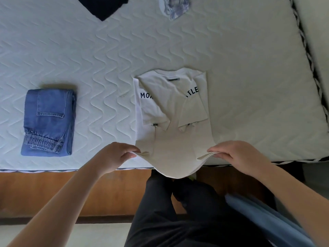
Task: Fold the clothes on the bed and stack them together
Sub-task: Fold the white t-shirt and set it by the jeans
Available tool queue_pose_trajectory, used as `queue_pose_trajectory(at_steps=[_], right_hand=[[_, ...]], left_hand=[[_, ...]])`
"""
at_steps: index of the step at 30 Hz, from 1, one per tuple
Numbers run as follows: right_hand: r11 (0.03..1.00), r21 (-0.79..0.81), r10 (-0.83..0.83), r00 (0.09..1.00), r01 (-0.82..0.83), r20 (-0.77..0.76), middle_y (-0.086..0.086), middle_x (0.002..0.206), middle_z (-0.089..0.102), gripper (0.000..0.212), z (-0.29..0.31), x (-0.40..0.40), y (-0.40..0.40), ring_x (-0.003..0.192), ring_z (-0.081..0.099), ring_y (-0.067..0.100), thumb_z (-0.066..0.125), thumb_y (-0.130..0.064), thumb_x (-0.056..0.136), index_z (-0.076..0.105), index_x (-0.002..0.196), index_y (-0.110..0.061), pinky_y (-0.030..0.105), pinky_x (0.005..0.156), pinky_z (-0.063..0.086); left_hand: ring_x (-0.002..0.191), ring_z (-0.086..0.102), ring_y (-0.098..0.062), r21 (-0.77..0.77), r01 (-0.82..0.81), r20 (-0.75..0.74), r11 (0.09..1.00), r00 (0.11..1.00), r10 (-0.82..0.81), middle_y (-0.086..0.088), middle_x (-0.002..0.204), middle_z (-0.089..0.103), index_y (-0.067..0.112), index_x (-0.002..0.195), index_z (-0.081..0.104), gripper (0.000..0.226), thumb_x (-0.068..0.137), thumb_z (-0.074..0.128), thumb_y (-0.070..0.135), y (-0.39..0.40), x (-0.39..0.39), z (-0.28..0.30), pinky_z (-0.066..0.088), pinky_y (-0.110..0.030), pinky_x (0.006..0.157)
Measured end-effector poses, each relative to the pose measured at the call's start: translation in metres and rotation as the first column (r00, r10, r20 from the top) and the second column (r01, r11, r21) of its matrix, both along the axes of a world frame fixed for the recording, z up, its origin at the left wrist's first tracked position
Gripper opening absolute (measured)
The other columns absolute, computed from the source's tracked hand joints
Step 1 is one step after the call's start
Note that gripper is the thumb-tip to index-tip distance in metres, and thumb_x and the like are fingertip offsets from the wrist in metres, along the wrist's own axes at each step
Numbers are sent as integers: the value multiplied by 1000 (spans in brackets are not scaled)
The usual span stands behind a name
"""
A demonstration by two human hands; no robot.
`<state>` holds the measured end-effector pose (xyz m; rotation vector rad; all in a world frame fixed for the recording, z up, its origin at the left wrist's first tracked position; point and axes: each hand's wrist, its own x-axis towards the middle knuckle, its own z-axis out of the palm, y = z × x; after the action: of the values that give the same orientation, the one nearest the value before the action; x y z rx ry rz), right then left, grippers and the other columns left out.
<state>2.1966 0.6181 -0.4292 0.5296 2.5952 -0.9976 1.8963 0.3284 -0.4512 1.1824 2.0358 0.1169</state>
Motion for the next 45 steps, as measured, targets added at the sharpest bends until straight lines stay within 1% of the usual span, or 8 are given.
queue_pose_trajectory(at_steps=[7, 13, 18, 22, 29, 32, 36, 45], right_hand=[[995, -37, -94, 995, 92, -43, -23, 101, 66, 26, -5, -66, 46, 88, 53, -24, 65, -14, 93, 72, 114, -26, 1, 80, 36], [980, -21, -199, 980, 199, 28, -23, 97, 66, 19, 1, -112, 83, 89, 59, -12, 62, -20, 95, 73, 110, -24, 2, 78, 37], [961, 12, -276, 961, 276, -19, -18, 90, 66, 17, -21, -151, 110, 76, 55, -16, 66, -16, 92, 75, 106, -15, -1, 73, 35], [966, 16, -259, 966, 259, -29, -15, 92, 64, 17, -54, -183, 140, 82, 57, 3, 64, -15, 94, 74, 106, -12, -1, 74, 33], [940, 3, -340, 938, 341, -71, -2, 101, 71, 18, -108, -224, 188, 89, 60, 11, 64, -18, 94, 73, 108, -11, 13, 74, 35], [933, 29, -357, 933, 359, -37, -7, 88, 68, 17, -135, -238, 207, 78, 58, 10, 64, -23, 94, 74, 106, -16, 14, 65, 33], [933, 66, -352, 935, 354, -48, -1, 80, 66, 15, -168, -255, 223, 73, 55, 16, 64, -20, 94, 73, 101, -10, 22, 63, 29], [918, 193, -348, 937, 345, -22, 14, 97, 72, 20, -214, -290, 252, 90, 64, 33, 60, -22, 97, 71, 105, -8, 36, 75, 43]], left_hand=[[103, 50, 8, 16, -5, 57, 1000, 998, 4, 22, 123, 62, 34, 126, 64, 30, 103, 47, 24, 39, -64, -13, 33, -4, 83], [113, 54, -3, -41, 49, 131, 998, 990, -43, 21, 129, 60, 42, 129, 58, 34, 104, 44, 23, 86, -120, -7, 42, -24, 93], [120, 53, -2, -43, 77, 179, 996, 982, -68, 25, 130, 59, 46, 128, 58, 40, 104, 44, 17, 125, -157, -20, 41, -28, 102], [125, 51, -7, -51, 61, 168, 997, 984, -52, 18, 133, 59, 43, 127, 59, 40, 104, 43, 15, 164, -180, -50, 39, -30, 104], [101, 61, -21, -70, 39, 35, 997, 999, -36, 1, 116, 68, 26, 119, 63, 29, 101, 44, 14, 220, -217, -101, 46, -39, 92], [95, 63, -24, -57, -48, 13, 997, 999, 49, -2, 106, 67, 22, 124, 58, 25, 100, 50, 20, 237, -232, -126, 50, -39, 85], [74, 56, -15, -61, -120, -66, 991, 991, 116, 0, 88, 62, 21, 114, 61, 16, 99, 55, 22, 250, -251, -159, 41, -28, 60], [89, 62, -21, 83, -211, -86, 974, 972, 218, -5, 94, 68, 16, 104, 69, 13, 93, 65, 19, 272, -274, -193, 43, -30, 71]])
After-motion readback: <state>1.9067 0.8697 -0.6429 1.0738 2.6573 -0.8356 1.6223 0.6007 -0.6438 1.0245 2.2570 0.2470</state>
